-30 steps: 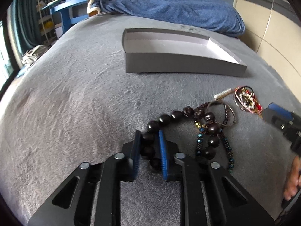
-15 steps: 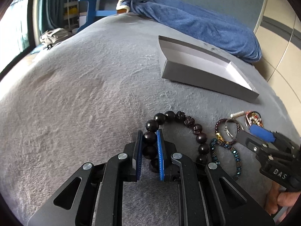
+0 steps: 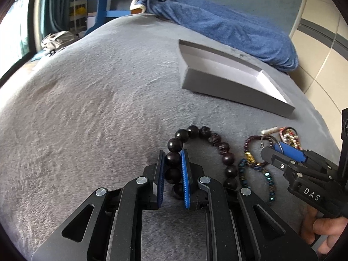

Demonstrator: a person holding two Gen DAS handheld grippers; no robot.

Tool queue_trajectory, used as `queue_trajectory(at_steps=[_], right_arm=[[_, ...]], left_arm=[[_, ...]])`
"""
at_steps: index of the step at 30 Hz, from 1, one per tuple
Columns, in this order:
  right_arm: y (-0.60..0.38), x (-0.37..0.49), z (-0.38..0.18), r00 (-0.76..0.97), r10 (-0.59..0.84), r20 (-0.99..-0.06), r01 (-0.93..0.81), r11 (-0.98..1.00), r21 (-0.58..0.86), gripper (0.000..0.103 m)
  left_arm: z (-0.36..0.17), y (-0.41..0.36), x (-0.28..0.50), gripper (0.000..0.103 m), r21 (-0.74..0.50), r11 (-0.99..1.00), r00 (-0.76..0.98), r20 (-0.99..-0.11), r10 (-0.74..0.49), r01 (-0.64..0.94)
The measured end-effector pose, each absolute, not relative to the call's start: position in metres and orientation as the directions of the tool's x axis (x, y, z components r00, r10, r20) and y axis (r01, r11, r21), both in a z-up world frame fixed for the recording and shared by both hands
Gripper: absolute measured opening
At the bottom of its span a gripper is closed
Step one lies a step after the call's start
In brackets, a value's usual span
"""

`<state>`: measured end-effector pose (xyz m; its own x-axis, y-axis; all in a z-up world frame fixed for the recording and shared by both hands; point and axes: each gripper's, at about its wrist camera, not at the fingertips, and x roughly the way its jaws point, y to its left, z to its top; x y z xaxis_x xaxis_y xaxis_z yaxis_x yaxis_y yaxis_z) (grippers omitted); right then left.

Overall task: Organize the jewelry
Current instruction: 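Lift the black bead bracelet with the left tool while the right tool grasps the silver bangle, then carry both bracelets into the grey box tray and open both tools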

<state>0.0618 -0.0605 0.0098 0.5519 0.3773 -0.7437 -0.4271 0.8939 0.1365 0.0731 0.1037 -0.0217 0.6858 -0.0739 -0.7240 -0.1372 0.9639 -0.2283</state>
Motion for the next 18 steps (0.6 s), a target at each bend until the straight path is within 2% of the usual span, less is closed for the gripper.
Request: queue_trajectory(at_steps=[6, 18], right_arm=[[-0.074, 0.058, 0.024, 0.578, 0.412, -0.704, -0.419, 0.891, 0.177, 0.048], [-0.105, 0.084, 0.057, 0.64, 0.393, -0.661, -0.392, 0.906, 0.159, 0.048]], left_arm=[[0.004, 0.095, 0.069, 0.015, -0.257, 0.964, 0.73, -0.671, -0.131, -0.064], [0.073, 0.072, 0.095, 0.015, -0.281, 0.956, 0.786, -0.571, -0.236, 0.083]])
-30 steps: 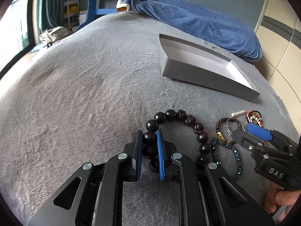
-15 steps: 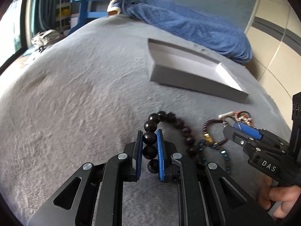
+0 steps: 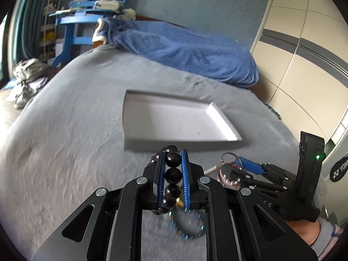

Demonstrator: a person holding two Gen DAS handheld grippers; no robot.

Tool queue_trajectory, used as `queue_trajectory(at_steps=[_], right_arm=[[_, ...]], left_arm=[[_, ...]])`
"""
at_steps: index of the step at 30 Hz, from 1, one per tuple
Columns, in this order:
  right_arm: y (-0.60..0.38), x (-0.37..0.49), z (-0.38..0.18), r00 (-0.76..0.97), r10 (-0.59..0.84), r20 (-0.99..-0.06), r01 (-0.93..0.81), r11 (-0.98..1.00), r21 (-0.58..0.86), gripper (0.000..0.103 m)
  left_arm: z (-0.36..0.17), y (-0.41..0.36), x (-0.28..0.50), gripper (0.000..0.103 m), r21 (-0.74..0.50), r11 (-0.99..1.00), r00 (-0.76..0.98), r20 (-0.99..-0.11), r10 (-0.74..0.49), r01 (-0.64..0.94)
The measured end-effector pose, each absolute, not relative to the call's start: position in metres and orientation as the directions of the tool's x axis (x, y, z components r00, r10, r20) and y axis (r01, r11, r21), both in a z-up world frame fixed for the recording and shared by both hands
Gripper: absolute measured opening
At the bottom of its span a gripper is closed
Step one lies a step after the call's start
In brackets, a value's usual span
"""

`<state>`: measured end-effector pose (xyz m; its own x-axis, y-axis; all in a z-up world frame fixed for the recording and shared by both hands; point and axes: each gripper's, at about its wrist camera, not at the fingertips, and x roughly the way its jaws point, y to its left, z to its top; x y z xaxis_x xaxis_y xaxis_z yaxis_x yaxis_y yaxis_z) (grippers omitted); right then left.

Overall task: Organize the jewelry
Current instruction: 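Carry both bracelets into the grey box tray and open both tools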

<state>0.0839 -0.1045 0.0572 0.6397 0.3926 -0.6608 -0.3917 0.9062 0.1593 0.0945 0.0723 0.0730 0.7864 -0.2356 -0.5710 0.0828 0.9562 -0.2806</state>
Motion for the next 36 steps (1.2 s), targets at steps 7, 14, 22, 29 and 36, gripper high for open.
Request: queue_trajectory(at_steps=[7, 14, 22, 29, 36], right_arm=[[-0.119, 0.128, 0.075, 0.663, 0.346, -0.664, -0.363, 0.924, 0.118, 0.048], [-0.115, 0.181, 0.07, 0.643, 0.288, -0.709, -0.341, 0.937, 0.072, 0.048], [-0.104, 0.219, 0.053, 0.62, 0.258, -0.741, -0.347, 0.937, 0.036, 0.048], [-0.102, 0.234, 0.021, 0.578, 0.223, -0.785, -0.35, 0.937, 0.009, 0.048], [-0.101, 0.236, 0.01, 0.565, 0.218, -0.796, -0.353, 0.936, 0.005, 0.048]], left_arm=[[0.106, 0.065, 0.13, 0.015, -0.244, 0.962, 0.806, -0.542, -0.238, 0.12], [0.121, 0.052, 0.178, 0.015, -0.198, 0.969, 0.815, -0.531, -0.233, 0.148], [0.111, 0.044, 0.228, 0.015, -0.147, 0.979, 0.798, -0.568, -0.202, 0.143], [0.073, 0.045, 0.254, 0.015, -0.13, 0.985, 0.761, -0.626, -0.168, 0.111], [0.04, 0.054, 0.257, 0.015, -0.121, 0.99, 0.726, -0.674, -0.138, 0.075]])
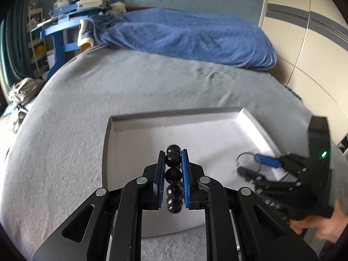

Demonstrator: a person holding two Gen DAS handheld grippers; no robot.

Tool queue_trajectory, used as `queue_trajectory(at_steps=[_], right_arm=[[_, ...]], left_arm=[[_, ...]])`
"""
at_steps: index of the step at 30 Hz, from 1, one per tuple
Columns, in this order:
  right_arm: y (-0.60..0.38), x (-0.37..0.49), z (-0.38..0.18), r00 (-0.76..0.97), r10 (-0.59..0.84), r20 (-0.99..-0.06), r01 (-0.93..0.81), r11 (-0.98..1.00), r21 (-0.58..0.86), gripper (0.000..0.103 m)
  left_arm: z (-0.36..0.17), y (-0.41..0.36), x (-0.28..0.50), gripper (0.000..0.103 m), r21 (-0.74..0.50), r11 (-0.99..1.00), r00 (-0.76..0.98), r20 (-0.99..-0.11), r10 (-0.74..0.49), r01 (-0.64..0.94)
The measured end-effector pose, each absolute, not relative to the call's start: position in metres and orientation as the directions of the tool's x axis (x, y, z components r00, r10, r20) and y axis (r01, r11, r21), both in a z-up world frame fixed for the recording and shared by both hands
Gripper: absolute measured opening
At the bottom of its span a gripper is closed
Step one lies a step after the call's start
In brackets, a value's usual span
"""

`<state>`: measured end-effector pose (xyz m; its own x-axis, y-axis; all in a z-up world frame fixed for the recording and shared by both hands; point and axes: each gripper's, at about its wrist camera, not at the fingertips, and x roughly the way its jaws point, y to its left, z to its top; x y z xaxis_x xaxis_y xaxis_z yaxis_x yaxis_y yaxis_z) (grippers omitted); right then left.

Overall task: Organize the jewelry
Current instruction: 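Carry both bracelets into the grey box tray and open both tools, then withdraw both open tools from the tray back toward the jewelry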

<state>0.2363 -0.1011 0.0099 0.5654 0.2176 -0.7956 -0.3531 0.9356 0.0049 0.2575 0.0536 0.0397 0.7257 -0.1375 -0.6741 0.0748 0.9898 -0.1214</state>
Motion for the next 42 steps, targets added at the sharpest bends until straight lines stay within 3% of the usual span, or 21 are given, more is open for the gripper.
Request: queue_trajectory(at_steps=[5, 7, 9, 11, 15, 21, 27, 42], right_arm=[[-0.098, 0.236, 0.009, 0.557, 0.227, -0.799, -0.358, 0.934, 0.016, 0.049], [-0.097, 0.233, 0.01, 0.556, 0.233, -0.797, -0.36, 0.933, 0.022, 0.05], [-0.097, 0.227, 0.013, 0.571, 0.244, -0.784, -0.368, 0.93, 0.021, 0.062], [-0.097, 0.218, 0.019, 0.593, 0.271, -0.758, -0.382, 0.924, 0.031, 0.068], [-0.101, 0.196, 0.033, 0.632, 0.294, -0.717, -0.388, 0.921, 0.035, 0.07], [-0.123, 0.172, 0.048, 0.684, 0.307, -0.661, -0.347, 0.935, 0.076, 0.079], [-0.15, 0.153, 0.05, 0.705, 0.316, -0.635, -0.291, 0.945, 0.147, 0.087], [-0.181, 0.079, 0.028, 0.7, 0.277, -0.659, -0.248, 0.959, 0.139, 0.087]], left_arm=[[0.026, 0.063, 0.255, 0.015, -0.114, 0.993, 0.708, -0.698, -0.11, 0.042], [0.025, 0.065, 0.25, 0.026, -0.107, 0.994, 0.711, -0.697, -0.095, 0.027], [0.026, 0.068, 0.246, 0.046, -0.106, 0.994, 0.72, -0.689, -0.087, 0.018], [0.028, 0.07, 0.239, 0.054, -0.111, 0.994, 0.733, -0.674, -0.092, 0.023], [0.033, 0.071, 0.221, 0.078, -0.107, 0.994, 0.762, -0.641, -0.093, 0.032], [0.042, 0.076, 0.194, 0.089, -0.093, 0.995, 0.794, -0.604, -0.072, 0.019], [0.035, 0.079, 0.164, 0.09, -0.093, 0.995, 0.788, -0.612, -0.077, 0.025], [-0.006, 0.056, 0.095, 0.09, -0.134, 0.988, 0.704, -0.694, -0.151, 0.08]])
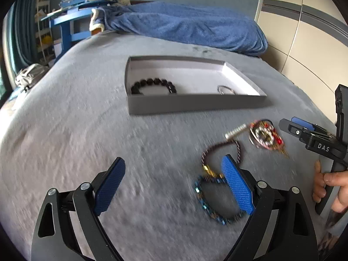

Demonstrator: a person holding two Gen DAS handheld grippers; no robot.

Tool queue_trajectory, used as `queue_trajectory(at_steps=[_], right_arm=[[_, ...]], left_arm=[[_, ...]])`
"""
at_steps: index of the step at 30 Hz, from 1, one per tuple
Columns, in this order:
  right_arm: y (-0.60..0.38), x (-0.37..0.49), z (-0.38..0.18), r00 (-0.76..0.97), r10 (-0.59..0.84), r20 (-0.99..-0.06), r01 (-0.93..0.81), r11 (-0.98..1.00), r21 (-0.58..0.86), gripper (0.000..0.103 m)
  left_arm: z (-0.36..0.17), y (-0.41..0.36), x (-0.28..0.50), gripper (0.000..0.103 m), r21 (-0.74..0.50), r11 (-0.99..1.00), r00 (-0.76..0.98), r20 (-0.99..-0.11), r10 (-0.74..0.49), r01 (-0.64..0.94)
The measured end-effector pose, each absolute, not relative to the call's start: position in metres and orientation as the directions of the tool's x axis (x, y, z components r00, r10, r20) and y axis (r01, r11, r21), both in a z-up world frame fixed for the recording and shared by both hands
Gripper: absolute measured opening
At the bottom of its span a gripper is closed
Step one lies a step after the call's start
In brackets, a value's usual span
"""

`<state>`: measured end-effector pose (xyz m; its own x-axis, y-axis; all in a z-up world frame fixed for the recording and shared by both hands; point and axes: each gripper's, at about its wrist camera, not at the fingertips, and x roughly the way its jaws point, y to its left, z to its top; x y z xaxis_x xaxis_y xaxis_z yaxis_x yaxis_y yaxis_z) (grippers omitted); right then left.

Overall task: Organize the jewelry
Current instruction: 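Withdraw both open tools from the tray back toward the jewelry, then grasp the black hair tie with the right tool and lift it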

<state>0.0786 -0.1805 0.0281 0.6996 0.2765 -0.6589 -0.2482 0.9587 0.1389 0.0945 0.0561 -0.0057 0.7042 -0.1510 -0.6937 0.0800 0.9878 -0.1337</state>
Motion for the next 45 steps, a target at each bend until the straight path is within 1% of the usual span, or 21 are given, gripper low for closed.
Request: queue_trajectory(at_steps=[7, 8, 12, 17, 19, 21, 22, 28, 37, 38, 39, 40, 41, 45], right_arm=[[-0.192, 0.051, 0.022, 0.694, 0.287, -0.66, -0.26, 0.955, 0.142, 0.087], [-0.194, 0.05, 0.022, 0.695, 0.288, -0.659, -0.254, 0.956, 0.15, 0.086], [-0.192, 0.054, 0.019, 0.679, 0.287, -0.675, -0.254, 0.955, 0.151, 0.07], [-0.184, 0.06, 0.017, 0.658, 0.288, -0.696, -0.276, 0.952, 0.132, 0.061], [-0.182, 0.065, 0.015, 0.647, 0.286, -0.707, -0.273, 0.952, 0.136, 0.054], [-0.181, 0.067, 0.014, 0.641, 0.288, -0.711, -0.276, 0.951, 0.136, 0.042], [-0.18, 0.066, 0.014, 0.641, 0.289, -0.711, -0.281, 0.95, 0.133, 0.041], [-0.18, 0.08, 0.02, 0.645, 0.303, -0.702, -0.278, 0.948, 0.154, 0.041], [-0.163, 0.126, 0.014, 0.597, 0.314, -0.738, -0.296, 0.941, 0.161, 0.04], [-0.162, 0.128, 0.012, 0.589, 0.316, -0.743, -0.3, 0.94, 0.162, 0.029], [-0.162, 0.129, 0.01, 0.583, 0.317, -0.748, -0.302, 0.939, 0.163, 0.013], [-0.162, 0.127, 0.011, 0.591, 0.319, -0.741, -0.304, 0.939, 0.162, 0.007], [-0.162, 0.124, 0.012, 0.599, 0.328, -0.731, -0.311, 0.936, 0.166, 0.003], [-0.167, 0.109, 0.027, 0.644, 0.371, -0.669, -0.331, 0.923, 0.194, 0.003]], left_arm=[[-0.013, 0.052, 0.078, 0.09, -0.137, 0.988, 0.698, -0.701, -0.144, 0.067], [-0.015, 0.052, 0.076, 0.09, -0.142, 0.988, 0.693, -0.706, -0.146, 0.063], [-0.02, 0.051, 0.073, 0.09, -0.143, 0.988, 0.682, -0.718, -0.141, 0.053], [-0.022, 0.05, 0.073, 0.09, -0.133, 0.99, 0.676, -0.725, -0.132, 0.051], [-0.023, 0.049, 0.074, 0.09, -0.127, 0.99, 0.671, -0.73, -0.13, 0.053], [-0.023, 0.049, 0.074, 0.09, -0.125, 0.991, 0.672, -0.73, -0.128, 0.052], [-0.023, 0.049, 0.074, 0.09, -0.126, 0.991, 0.672, -0.73, -0.127, 0.051], [-0.025, 0.049, 0.076, 0.09, -0.116, 0.992, 0.663, -0.74, -0.117, 0.045], [-0.026, 0.048, 0.078, 0.09, -0.119, 0.992, 0.657, -0.744, -0.118, 0.043], [-0.026, 0.048, 0.078, 0.09, -0.12, 0.992, 0.657, -0.745, -0.119, 0.043], [-0.026, 0.048, 0.079, 0.09, -0.121, 0.992, 0.657, -0.744, -0.12, 0.043], [-0.026, 0.049, 0.078, 0.09, -0.123, 0.992, 0.657, -0.744, -0.121, 0.043], [-0.026, 0.049, 0.078, 0.09, -0.124, 0.991, 0.658, -0.743, -0.122, 0.043], [-0.026, 0.049, 0.078, 0.09, -0.124, 0.991, 0.658, -0.743, -0.122, 0.043]])
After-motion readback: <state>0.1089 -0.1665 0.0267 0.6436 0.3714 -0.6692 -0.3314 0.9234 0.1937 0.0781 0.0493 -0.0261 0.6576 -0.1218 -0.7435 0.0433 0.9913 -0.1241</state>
